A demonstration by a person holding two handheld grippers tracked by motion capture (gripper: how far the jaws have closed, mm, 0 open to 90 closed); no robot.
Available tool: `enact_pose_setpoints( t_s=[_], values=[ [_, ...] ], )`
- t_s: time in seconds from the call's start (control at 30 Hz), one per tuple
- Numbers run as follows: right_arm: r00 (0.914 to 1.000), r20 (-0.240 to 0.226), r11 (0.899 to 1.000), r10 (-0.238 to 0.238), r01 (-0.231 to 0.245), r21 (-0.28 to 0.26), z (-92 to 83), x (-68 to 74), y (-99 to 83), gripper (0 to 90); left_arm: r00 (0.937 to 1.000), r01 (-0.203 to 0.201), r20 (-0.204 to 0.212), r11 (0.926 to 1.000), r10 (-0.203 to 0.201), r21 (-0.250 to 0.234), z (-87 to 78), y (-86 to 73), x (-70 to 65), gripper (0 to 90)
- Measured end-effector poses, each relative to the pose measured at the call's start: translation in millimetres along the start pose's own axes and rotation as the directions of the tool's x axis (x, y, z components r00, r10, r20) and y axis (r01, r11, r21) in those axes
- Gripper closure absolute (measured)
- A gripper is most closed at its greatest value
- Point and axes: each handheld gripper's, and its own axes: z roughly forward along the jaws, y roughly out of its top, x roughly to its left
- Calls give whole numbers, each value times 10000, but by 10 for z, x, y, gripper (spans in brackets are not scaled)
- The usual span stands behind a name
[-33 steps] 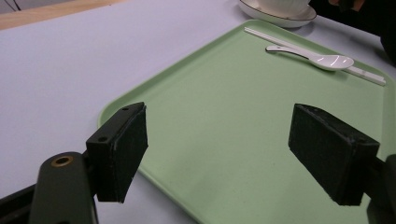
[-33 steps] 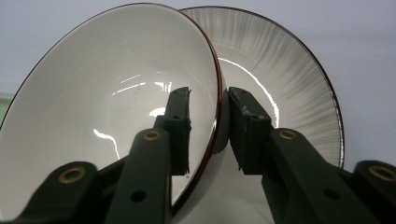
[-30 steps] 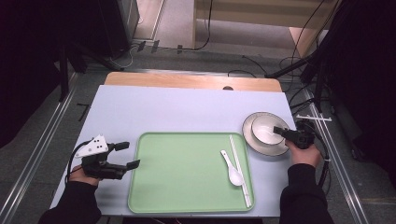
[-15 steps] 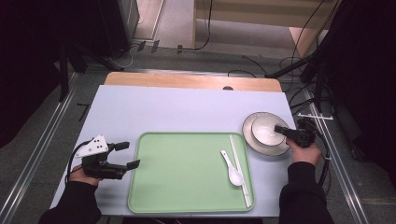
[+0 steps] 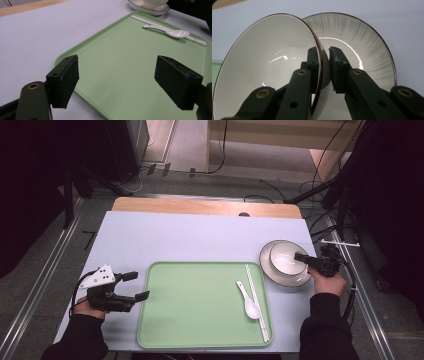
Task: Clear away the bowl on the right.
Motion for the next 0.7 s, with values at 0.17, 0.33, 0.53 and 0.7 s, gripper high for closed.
enact_pose_setpoints(
  t_s=[0.17, 0.33, 0.53, 0.7],
  values=[
    [9996, -82, 9996, -259, 260, 98, -31, 51, 11, 802, 10000, -7, 2, 10000, 7, -5, 0, 1, -1, 198],
    [9986, -195, 9988, -484, 487, 112, -61, 123, 20, 800, 10000, 0, 18, 10000, 0, -33, -1, 1, 0, 198],
    [9974, -459, 9983, -551, 560, 170, -88, 176, 27, 800, 10000, 5, 10, 10000, -5, -28, -6, 1, 2, 198],
    [9962, -582, 9974, -645, 663, 288, -109, 231, 23, 800, 10000, 14, 16, 10000, -14, -30, -8, 2, 0, 198]
  ],
)
